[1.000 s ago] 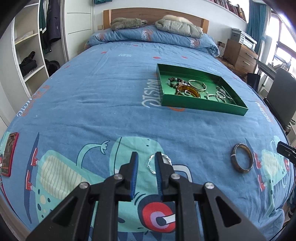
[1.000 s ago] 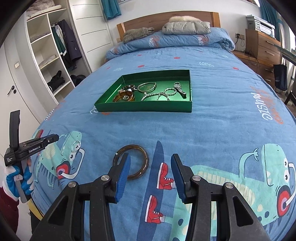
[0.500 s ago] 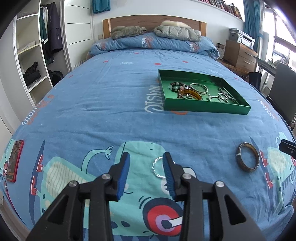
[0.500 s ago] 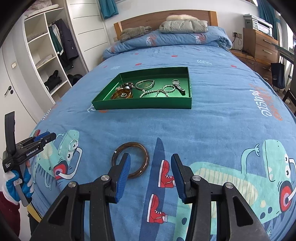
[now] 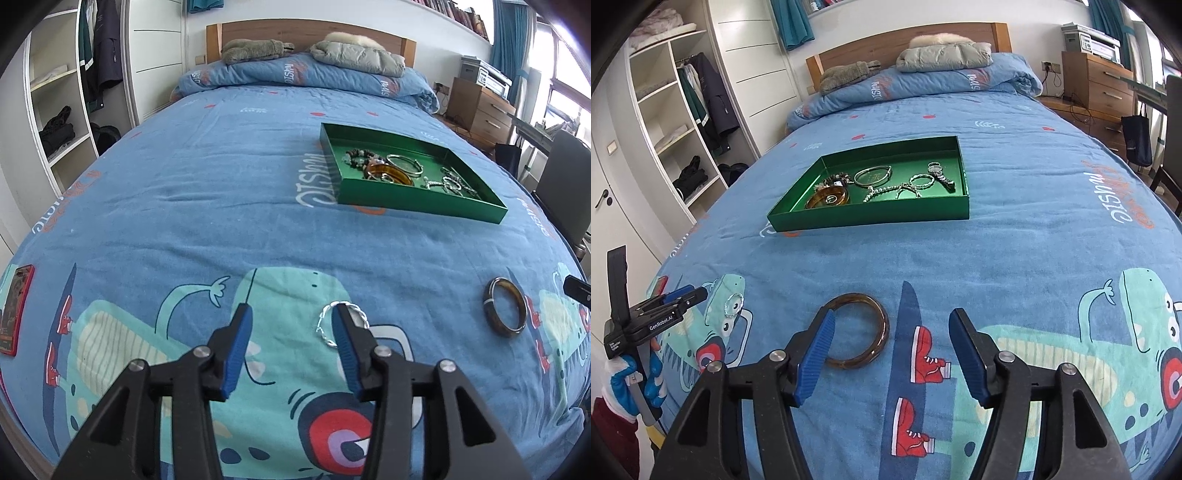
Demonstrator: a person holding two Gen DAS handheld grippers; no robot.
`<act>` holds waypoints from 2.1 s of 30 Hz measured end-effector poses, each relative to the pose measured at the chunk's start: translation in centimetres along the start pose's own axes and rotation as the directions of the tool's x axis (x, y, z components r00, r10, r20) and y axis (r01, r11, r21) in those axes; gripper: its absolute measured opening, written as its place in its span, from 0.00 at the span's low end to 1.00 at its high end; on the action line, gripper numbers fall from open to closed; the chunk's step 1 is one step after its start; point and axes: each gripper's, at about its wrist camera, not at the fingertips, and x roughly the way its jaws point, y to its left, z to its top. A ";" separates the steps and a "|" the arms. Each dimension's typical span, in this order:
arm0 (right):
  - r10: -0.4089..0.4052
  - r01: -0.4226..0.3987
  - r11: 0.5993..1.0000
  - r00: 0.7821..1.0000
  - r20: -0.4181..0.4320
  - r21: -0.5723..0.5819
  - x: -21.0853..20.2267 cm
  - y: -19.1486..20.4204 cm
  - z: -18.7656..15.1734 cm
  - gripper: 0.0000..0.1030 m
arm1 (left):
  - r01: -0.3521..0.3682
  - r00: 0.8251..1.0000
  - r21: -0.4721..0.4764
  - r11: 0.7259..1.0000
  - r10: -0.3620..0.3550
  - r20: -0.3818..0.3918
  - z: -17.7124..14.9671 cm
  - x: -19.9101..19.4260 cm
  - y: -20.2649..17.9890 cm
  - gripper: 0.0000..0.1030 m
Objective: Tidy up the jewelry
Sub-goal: 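Grasp the twisted silver ring with the left tool while the right tool grasps the dark brown bangle, then carry and drop the twisted ring into the green tray while the right tool releases the brown bangle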
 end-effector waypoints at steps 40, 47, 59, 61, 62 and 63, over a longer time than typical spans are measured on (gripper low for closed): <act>-0.005 -0.007 0.998 0.984 -0.181 -0.064 8.3 1.2 -0.5 0.33 | 0.019 0.987 0.060 0.998 -0.009 -0.160 -0.3 5.2 -2.6 0.26; -0.042 0.019 0.993 0.981 -0.187 -0.120 9.2 1.6 -0.3 0.28 | 0.004 0.988 0.063 0.998 0.006 -0.151 -0.4 5.4 -3.7 0.06; -0.049 0.031 0.993 0.987 -0.154 -0.117 8.1 0.6 -0.4 0.09 | -0.062 0.995 0.081 0.995 0.068 -0.073 0.3 2.2 -5.5 0.05; -0.045 0.030 0.994 0.989 -0.140 -0.108 7.4 0.3 -0.4 0.09 | -0.075 0.995 0.090 0.993 0.080 -0.055 0.4 1.3 -6.0 0.05; -0.042 0.028 0.994 0.990 -0.131 -0.103 7.0 0.2 -0.4 0.09 | -0.079 0.995 0.093 0.993 0.083 -0.046 0.4 0.8 -6.3 0.05; -0.041 0.029 0.995 0.992 -0.123 -0.100 6.5 0.1 -0.4 0.09 | -0.083 0.995 0.097 0.992 0.088 -0.039 0.5 0.4 -6.5 0.05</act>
